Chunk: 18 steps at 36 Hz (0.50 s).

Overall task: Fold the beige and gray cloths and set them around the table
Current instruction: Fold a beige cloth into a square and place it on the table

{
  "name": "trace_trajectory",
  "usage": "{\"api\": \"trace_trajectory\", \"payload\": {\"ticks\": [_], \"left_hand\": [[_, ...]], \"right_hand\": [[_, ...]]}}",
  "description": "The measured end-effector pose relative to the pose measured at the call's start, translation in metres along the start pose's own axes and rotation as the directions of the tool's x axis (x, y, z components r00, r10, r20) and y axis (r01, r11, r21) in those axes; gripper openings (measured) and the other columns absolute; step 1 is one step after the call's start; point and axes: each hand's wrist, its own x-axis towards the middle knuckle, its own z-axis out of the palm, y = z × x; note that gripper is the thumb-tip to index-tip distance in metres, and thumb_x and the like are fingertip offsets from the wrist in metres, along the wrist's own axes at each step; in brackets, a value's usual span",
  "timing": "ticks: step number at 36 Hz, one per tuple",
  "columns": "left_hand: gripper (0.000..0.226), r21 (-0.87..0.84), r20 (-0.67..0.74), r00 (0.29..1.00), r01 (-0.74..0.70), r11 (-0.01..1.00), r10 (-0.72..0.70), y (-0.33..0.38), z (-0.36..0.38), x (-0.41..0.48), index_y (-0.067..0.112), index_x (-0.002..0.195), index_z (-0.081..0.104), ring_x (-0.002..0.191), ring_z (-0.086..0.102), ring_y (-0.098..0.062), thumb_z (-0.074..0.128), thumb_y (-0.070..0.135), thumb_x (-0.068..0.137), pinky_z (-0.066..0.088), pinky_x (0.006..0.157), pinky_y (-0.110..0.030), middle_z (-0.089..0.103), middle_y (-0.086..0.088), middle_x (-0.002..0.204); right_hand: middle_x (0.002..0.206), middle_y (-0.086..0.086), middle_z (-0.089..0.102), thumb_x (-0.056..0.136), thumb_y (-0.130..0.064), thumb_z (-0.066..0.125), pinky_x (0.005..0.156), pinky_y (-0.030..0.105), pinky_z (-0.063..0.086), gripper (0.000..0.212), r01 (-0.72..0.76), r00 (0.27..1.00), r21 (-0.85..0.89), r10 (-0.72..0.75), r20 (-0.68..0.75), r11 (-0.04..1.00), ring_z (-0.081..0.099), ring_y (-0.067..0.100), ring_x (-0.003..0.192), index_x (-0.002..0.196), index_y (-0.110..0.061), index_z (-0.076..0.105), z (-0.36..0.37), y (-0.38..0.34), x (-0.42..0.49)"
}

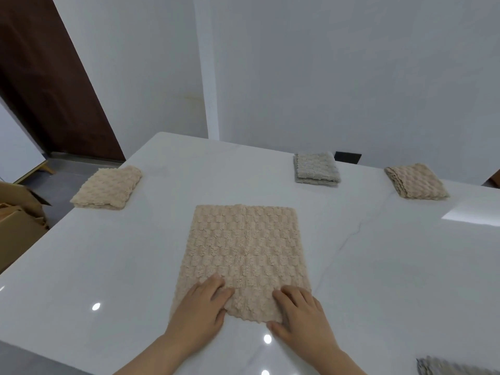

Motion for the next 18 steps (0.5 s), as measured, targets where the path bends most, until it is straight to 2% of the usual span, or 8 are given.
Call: {"api": "trace_trajectory", "payload": {"ticks": [4, 6, 9, 11, 13, 15, 16, 18], "left_hand": [[0.037, 0.085, -0.018, 1.0, -0.006, 0.996, 0.007, 0.005, -0.002, 0.003, 0.026, 0.102, 0.047, 0.085, 0.07, -0.018, 0.038, 0.022, 0.067, 0.057, 0.067, -0.028, 0.07, 0.004, 0.091], [0.032, 0.085, -0.033, 0.999, -0.002, 0.996, 0.005, 0.01, -0.006, 0.006, 0.025, 0.097, 0.046, 0.076, 0.069, -0.015, 0.048, 0.023, 0.066, 0.056, 0.059, -0.023, 0.068, 0.005, 0.084], [0.072, 0.069, 0.038, 0.999, 0.009, 0.998, -0.012, 0.011, -0.008, 0.011, 0.025, 0.091, 0.044, 0.063, 0.066, -0.011, 0.086, 0.021, 0.034, 0.05, 0.048, -0.015, 0.067, 0.008, 0.074], [0.08, 0.06, 0.034, 0.996, 0.079, 0.995, -0.082, 0.009, -0.01, 0.014, 0.025, 0.09, 0.043, 0.058, 0.064, -0.008, 0.088, 0.019, 0.024, 0.046, 0.043, -0.012, 0.067, 0.01, 0.07], [0.063, 0.018, 0.044, 0.99, 0.133, 0.991, -0.134, 0.008, -0.02, 0.014, 0.026, 0.092, 0.045, 0.06, 0.065, -0.009, 0.081, 0.016, 0.041, 0.044, 0.043, -0.013, 0.067, 0.01, 0.071], [0.036, -0.082, 0.07, 0.964, 0.261, 0.962, -0.255, 0.009, -0.028, 0.016, 0.022, 0.102, 0.054, 0.084, 0.064, -0.014, 0.061, 0.008, 0.07, 0.041, 0.059, -0.02, 0.067, 0.006, 0.09], [0.03, -0.1, 0.1, 0.948, 0.313, 0.944, -0.304, 0.009, -0.03, 0.017, 0.021, 0.106, 0.057, 0.095, 0.06, -0.015, 0.052, 0.008, 0.08, 0.037, 0.065, -0.022, 0.065, 0.006, 0.099], [0.027, -0.124, 0.131, 0.937, 0.34, 0.932, -0.324, 0.009, -0.031, 0.019, 0.021, 0.107, 0.059, 0.1, 0.056, -0.014, 0.044, 0.013, 0.086, 0.032, 0.065, -0.02, 0.059, 0.01, 0.099]], "right_hand": [[0.09, -0.013, 0.068, 0.067, -0.049, 0.042, 0.07, 0.023, 0.055, 0.041, 0.021, 0.999, 0.025, -0.02, -0.047, 0.999, 0.044, 0.008, 0.094, 0.103, -0.031, 0.046, -0.002, -0.001, 0.0], [0.088, -0.013, 0.069, 0.068, -0.036, 0.041, 0.069, 0.022, 0.055, 0.035, 0.018, 0.998, 0.042, -0.016, -0.053, 0.999, 0.045, 0.008, 0.094, 0.102, -0.03, 0.046, -0.002, -0.001, 0.001], [0.088, -0.015, 0.07, 0.064, -0.026, 0.037, 0.068, 0.019, 0.054, 0.038, 0.0, 1.0, 0.057, -0.001, 0.01, 0.998, 0.051, 0.008, 0.092, 0.101, -0.03, 0.045, -0.004, -0.002, 0.001], [0.086, -0.017, 0.07, 0.064, -0.025, 0.036, 0.067, 0.017, 0.054, 0.037, -0.014, 0.999, 0.084, 0.01, 0.049, 0.996, 0.064, 0.007, 0.086, 0.1, -0.03, 0.044, -0.005, -0.003, 0.0], [0.085, -0.019, 0.07, 0.065, -0.026, 0.036, 0.066, 0.014, 0.052, 0.035, -0.04, 0.995, 0.113, 0.03, 0.092, 0.993, 0.067, 0.004, 0.08, 0.099, -0.031, 0.043, -0.008, -0.004, 0.0], [0.082, -0.022, 0.068, 0.063, -0.031, 0.037, 0.068, 0.013, 0.049, 0.034, -0.075, 0.99, 0.135, 0.057, 0.127, 0.988, 0.06, 0.0, 0.082, 0.097, -0.033, 0.043, -0.011, -0.005, 0.002], [0.08, -0.023, 0.067, 0.062, -0.035, 0.038, 0.067, 0.011, 0.047, 0.033, -0.089, 0.988, 0.14, 0.07, 0.136, 0.986, 0.057, -0.001, 0.082, 0.095, -0.034, 0.043, -0.012, -0.006, 0.002], [0.075, -0.024, 0.064, 0.057, -0.049, 0.04, 0.063, 0.011, 0.048, 0.036, -0.128, 0.982, 0.126, 0.107, 0.158, 0.984, 0.06, -0.001, 0.075, 0.089, -0.037, 0.051, -0.015, -0.01, 0.003]]}}
